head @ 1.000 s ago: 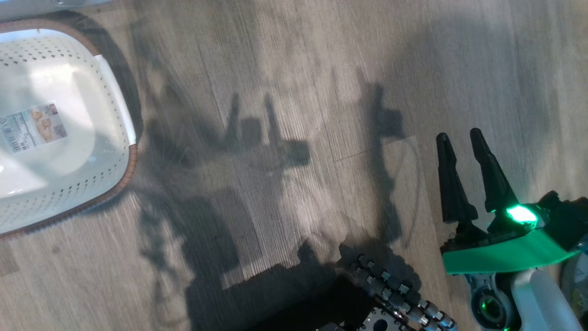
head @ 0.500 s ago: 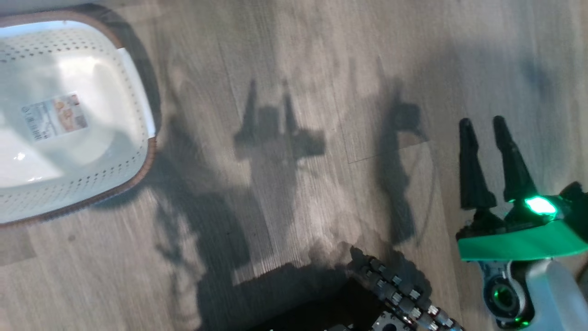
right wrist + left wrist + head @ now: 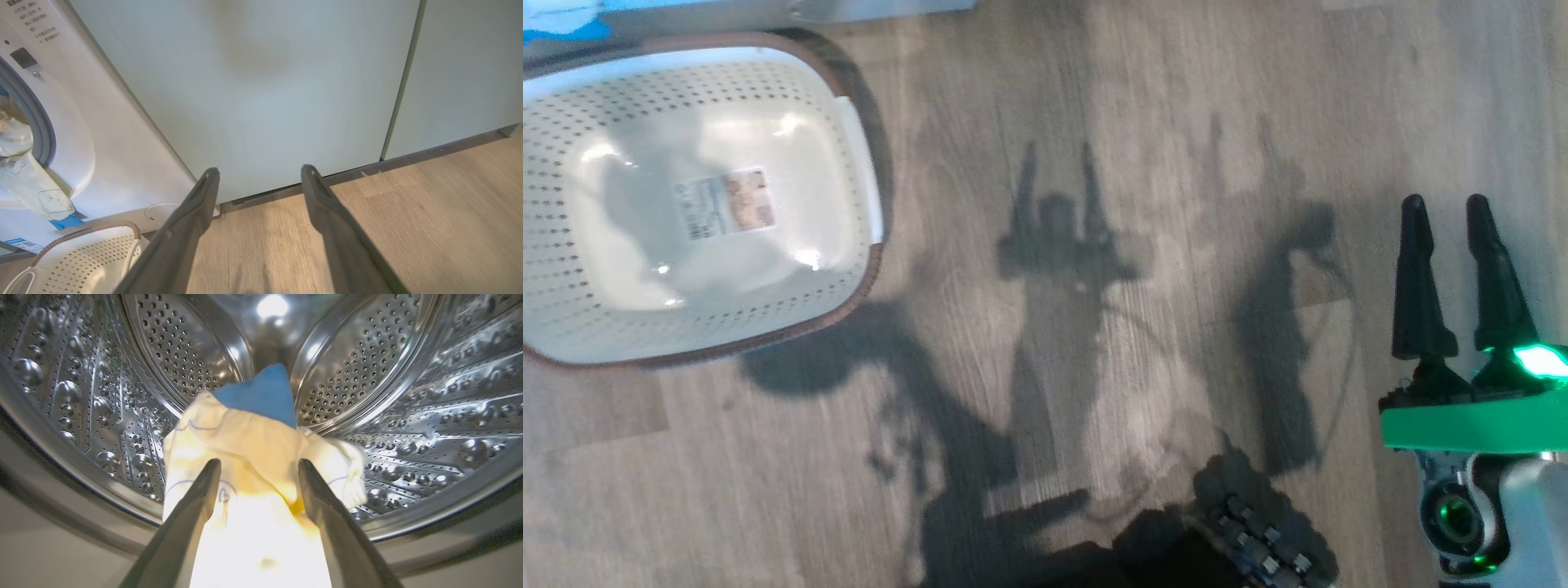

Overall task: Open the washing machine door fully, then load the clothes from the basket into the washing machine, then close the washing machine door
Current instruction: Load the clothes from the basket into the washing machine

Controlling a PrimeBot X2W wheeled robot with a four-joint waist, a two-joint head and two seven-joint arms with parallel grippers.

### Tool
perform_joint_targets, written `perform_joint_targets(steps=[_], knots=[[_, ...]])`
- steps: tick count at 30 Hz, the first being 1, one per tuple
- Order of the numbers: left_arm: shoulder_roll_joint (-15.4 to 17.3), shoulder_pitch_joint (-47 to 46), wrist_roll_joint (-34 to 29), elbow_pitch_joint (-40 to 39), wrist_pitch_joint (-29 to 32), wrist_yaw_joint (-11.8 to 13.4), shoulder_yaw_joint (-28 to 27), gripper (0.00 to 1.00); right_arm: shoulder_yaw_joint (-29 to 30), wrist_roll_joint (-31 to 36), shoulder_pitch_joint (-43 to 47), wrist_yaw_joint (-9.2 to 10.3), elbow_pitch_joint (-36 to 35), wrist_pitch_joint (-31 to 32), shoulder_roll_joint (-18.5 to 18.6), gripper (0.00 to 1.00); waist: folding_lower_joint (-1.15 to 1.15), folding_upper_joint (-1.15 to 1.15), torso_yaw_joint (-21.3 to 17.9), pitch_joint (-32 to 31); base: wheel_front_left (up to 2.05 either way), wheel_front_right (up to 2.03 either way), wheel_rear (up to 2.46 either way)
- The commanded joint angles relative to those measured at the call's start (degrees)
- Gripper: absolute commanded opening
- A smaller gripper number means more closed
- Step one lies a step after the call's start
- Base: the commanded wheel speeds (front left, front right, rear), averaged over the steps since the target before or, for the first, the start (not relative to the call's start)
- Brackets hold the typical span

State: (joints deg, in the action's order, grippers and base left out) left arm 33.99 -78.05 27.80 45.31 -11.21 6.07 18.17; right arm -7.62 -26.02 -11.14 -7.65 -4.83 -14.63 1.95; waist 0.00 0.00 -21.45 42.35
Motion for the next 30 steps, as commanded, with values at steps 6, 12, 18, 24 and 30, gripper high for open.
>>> perform_joint_targets(steps=[6, 12, 18, 24, 30], knots=[[1.8, 12.3, 2.3, -15.3, -1.8, 4.6, -3.5, 1.00, 2.3, 2.3, 1.3, 0.16, -2.5, -0.4, 0.9, 1.00, 0.00, 0.00, 4.6, -3.0, 0.00, 0.00, 0.00], [1.9, 26.5, 2.8, -30.9, -2.5, 10.3, -5.1, 1.00, 4.0, 4.0, 1.3, 0.16, -2.7, -0.4, 0.9, 1.00, 0.00, 0.00, 7.2, -4.6, 0.00, 0.00, 0.00], [1.1, 39.4, 2.0, -43.6, -2.9, 15.9, -6.0, 1.00, 4.8, 5.6, 1.5, 0.16, -2.7, -0.4, 0.9, 1.00, 0.00, 0.00, 9.3, -6.4, 0.00, 0.00, 0.00], [-0.5, 51.4, -0.1, -53.0, -3.2, 20.9, -4.6, 1.00, 5.6, 7.9, 2.6, 0.16, -2.3, -0.4, 0.9, 1.00, 0.00, 0.00, 11.9, -9.3, 0.00, 0.00, 0.00], [-2.3, 59.3, -1.7, -56.8, -3.4, 23.8, -2.6, 1.00, 6.1, 9.1, 4.4, 0.16, -1.9, -0.4, 0.9, 1.00, 0.00, 0.00, 14.1, -12.6, 0.00, 0.00, 0.00]])
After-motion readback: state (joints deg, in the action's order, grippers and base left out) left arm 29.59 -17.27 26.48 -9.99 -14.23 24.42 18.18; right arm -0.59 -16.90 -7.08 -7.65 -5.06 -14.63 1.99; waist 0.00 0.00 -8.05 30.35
